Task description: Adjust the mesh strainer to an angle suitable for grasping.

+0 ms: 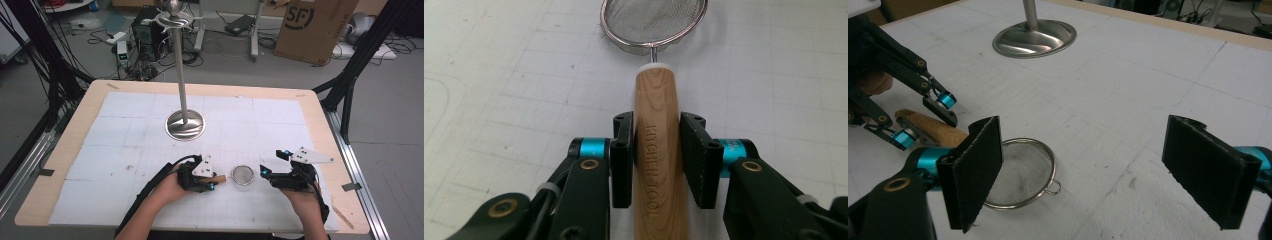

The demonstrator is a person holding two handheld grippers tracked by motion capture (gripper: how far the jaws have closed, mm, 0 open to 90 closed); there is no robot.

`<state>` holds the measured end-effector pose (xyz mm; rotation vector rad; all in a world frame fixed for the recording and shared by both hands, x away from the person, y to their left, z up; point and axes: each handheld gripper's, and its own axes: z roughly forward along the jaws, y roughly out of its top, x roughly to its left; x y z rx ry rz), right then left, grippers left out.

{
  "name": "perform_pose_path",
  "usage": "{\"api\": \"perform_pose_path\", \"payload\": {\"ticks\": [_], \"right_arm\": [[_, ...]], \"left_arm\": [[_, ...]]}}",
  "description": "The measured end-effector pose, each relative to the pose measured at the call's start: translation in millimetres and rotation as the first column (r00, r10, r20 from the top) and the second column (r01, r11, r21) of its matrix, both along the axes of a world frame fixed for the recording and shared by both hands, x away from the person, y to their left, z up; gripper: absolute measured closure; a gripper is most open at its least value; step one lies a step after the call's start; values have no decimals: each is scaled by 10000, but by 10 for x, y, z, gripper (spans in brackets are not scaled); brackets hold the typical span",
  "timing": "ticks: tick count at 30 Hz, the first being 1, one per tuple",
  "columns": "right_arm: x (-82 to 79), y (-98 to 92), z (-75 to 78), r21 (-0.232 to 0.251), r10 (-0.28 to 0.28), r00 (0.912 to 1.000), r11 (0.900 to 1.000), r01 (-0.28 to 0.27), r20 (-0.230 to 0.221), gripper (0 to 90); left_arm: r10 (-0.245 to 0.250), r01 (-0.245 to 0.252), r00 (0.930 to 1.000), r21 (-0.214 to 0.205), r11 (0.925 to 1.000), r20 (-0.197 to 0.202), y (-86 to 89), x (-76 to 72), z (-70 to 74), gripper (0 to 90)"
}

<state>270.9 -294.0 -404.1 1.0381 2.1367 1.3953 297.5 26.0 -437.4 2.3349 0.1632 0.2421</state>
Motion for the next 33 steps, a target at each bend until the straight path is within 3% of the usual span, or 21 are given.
{"api": "perform_pose_path", "payload": {"ticks": [8, 17, 24, 33], "right_arm": [[-3, -12, -1, 28, -3, 10000, 10000, 3, 2, 154], [-10, -26, 1, 55, -42, 10000, 10000, 41, 17, 154], [-10, -16, -2, 54, -33, 10000, 10000, 33, -20, 154], [-12, -21, -1, 110, -58, 10000, 9999, 59, -45, 154]], "left_arm": [[116, -121, 9996, 171, 9998, 251, -6, -43, 18, 620], [337, -338, 9990, 43, 9994, 282, 320, -140, 32, 617], [596, -599, 9980, 177, 9980, 199, 526, -170, -10, 682], [453, -453, 9989, 34, 9990, 137, 437, -127, -16, 701]]}}
